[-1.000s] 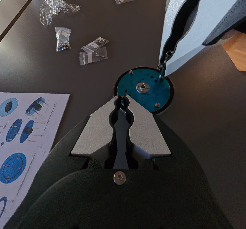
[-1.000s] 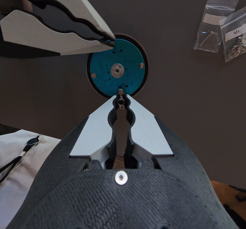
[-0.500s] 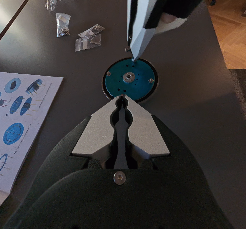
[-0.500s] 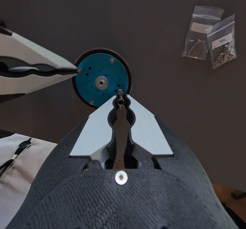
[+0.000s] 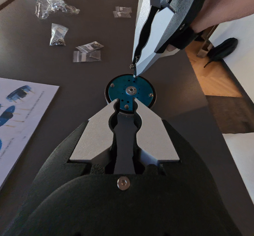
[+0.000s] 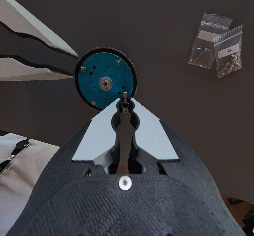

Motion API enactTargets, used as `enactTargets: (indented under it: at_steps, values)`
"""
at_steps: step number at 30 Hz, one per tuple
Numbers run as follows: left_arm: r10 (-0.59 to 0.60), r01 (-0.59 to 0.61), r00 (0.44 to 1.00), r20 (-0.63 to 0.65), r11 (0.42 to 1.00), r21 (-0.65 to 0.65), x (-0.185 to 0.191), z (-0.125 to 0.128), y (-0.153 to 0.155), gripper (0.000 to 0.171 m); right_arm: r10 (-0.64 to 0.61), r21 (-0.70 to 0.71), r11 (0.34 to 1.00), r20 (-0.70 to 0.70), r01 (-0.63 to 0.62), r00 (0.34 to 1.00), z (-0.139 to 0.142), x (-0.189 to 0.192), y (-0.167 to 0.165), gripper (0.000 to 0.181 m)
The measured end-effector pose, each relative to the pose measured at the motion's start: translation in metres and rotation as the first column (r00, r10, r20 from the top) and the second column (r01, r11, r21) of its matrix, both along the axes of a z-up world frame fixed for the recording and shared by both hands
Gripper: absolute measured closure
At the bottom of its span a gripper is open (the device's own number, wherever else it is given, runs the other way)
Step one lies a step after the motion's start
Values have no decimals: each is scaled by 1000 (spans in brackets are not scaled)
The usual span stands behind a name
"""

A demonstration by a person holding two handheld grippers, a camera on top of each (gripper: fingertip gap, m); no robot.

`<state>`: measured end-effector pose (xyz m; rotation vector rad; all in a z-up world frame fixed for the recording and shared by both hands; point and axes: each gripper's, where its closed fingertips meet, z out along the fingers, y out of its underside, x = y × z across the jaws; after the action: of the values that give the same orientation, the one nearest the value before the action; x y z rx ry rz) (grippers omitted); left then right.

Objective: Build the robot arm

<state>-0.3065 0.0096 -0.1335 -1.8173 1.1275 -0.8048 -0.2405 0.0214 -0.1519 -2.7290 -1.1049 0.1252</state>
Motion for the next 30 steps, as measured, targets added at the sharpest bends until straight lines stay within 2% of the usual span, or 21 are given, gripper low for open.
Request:
enactTargets:
  at_steps: [2, 5, 9, 21, 30]
  values:
    - [-59, 60, 998, -25, 998, 31, 4, -6, -6, 158, 2, -3, 1000, -4, -2, 1000, 0, 0, 0, 173]
    - [-63, 76, 987, -148, 993, 89, 1, -21, -5, 163, 4, -6, 1000, -3, -4, 1000, 0, 0, 0, 173]
    - [-37, 67, 985, -169, 983, 170, 2, -18, 0, 164, 8, -1, 1000, 5, -8, 1000, 0, 0, 1, 173]
    - [-68, 92, 979, -192, 989, 118, 7, -19, -10, 169, 25, 16, 1000, 14, -25, 1000, 0, -4, 9, 173]
    - [-53, 67, 983, -176, 995, 70, 23, -19, -19, 171, -37, 18, 999, 9, 37, 999, 0, -6, 23, 173]
